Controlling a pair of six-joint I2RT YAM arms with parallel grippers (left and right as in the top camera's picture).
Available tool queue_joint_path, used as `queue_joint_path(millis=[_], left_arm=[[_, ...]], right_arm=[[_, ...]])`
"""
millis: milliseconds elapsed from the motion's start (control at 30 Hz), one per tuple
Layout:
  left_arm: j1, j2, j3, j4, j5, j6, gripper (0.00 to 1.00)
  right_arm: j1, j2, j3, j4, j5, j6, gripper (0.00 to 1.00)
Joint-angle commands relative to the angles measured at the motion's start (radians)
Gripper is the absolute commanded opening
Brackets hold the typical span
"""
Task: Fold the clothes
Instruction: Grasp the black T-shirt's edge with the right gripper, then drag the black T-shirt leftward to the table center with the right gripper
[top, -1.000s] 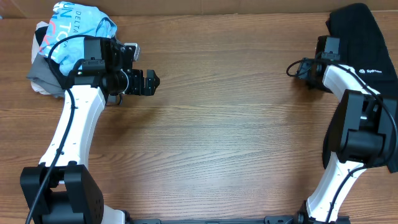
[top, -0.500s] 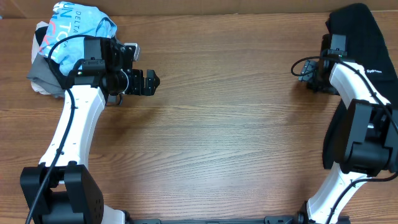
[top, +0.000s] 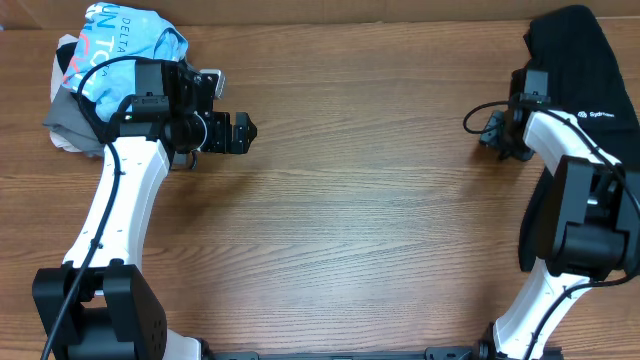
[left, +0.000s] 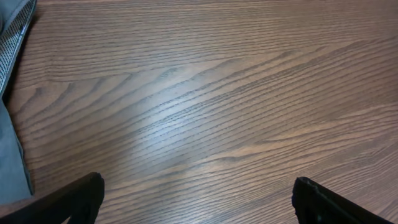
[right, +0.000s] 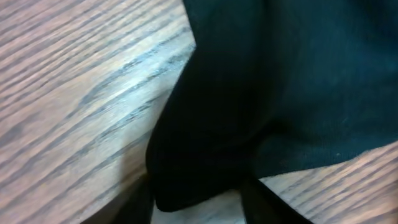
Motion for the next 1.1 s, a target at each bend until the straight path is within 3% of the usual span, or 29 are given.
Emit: queue_joint_path(millis=[0, 100, 133, 333, 433, 633, 833, 1067], left_arm=[[-0.007, 0.004, 0.021, 0.001, 0.018, -0.006, 0.96], [-0.007, 0.004, 0.021, 0.005, 0.005, -0.006, 0.92], [-0.007, 0.004, 0.021, 0.005, -0.011, -0.006, 0.88], [0.002, 0.004, 0.037, 0.008, -0.116, -0.063, 0.66], [0.013, 0.003, 0.08, -0.005, -0.121, -0.089, 0.61], [0.04, 0.002, 0.248, -0.103, -0.152, -0.092, 0.61], [0.047, 0.002, 0.406, -0.212, -0.294, -0.092, 0.66], [0.069, 0.002, 0.449, -0.257, -0.391, -0.092, 0.74]], right_arm=[[-0.003, 0.006, -0.006, 0.024, -0.003, 0.01, 0.32], [-0.003, 0.006, -0.006, 0.045, -0.003, 0.01, 0.07], [-0.003, 0.006, -0.006, 0.051, -0.003, 0.01, 0.04], [0.007, -0.007, 0.059, -0.025, -0.034, 0.002, 0.04], [0.032, -0.048, 0.122, -0.104, -0.102, -0.043, 0.04], [0.14, -0.147, 0.312, -0.356, -0.261, -0.125, 0.04], [0.348, -0.176, 0.509, -0.622, -0.372, -0.156, 0.04], [0.772, -0.169, 0.532, -0.682, -0.456, -0.118, 0.04]])
